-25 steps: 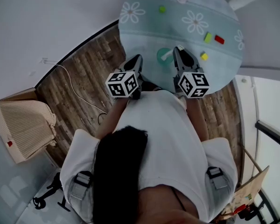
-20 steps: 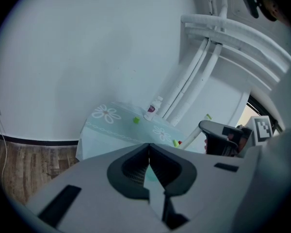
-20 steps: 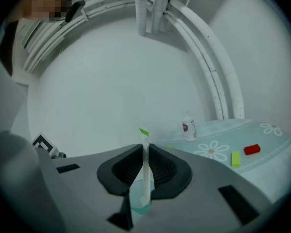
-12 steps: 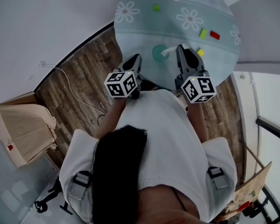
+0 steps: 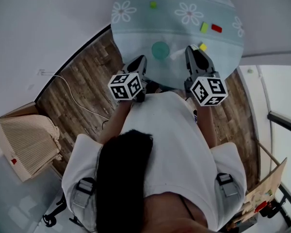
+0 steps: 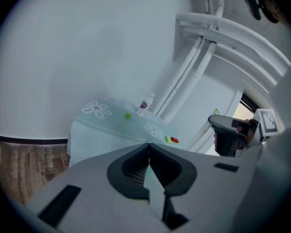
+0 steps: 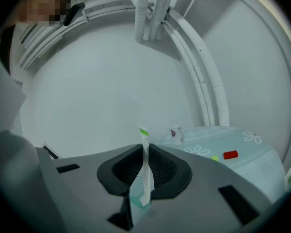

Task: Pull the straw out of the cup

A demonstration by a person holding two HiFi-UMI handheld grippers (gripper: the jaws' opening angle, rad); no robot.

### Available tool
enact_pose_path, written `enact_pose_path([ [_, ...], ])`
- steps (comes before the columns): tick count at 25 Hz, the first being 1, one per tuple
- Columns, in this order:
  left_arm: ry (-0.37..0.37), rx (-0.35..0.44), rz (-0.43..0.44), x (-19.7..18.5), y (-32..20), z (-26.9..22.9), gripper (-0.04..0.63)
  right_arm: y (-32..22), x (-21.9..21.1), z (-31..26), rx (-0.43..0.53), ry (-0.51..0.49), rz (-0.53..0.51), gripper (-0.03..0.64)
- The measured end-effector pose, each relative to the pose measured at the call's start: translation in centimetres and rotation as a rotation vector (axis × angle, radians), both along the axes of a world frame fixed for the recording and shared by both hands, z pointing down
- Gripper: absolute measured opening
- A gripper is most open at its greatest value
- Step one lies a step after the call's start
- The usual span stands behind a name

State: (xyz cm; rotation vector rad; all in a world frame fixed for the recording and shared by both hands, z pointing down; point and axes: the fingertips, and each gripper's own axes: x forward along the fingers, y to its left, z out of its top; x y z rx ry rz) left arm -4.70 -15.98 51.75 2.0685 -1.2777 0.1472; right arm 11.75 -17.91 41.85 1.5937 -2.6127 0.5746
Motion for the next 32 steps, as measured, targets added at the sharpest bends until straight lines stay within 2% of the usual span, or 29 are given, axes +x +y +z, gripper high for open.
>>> enact_pose_path([
  [7,0.022,-0.008,-0.003,0.7,0.6,0.3,0.011,1.1,0.8,1.8,-0.071,0.008,0.015,0.057],
  [12,0.034,-0.017,0.006,1.3,0.8,0.5,0.011,1.8,0.5,4.8,-0.205,-0.052,-0.023,0.057],
  [17,0.036,-0.02,0.011,1.5,0.9,0.5,0.011,2.5,0.6,7.7,-0.296,0.013,-0.029,0.057],
  [32,0.036,-0.061,0.013,0.9,0.3,1.5,0.011,1.9,1.1,12.1,-0.411,0.055,-0.033,0.057],
])
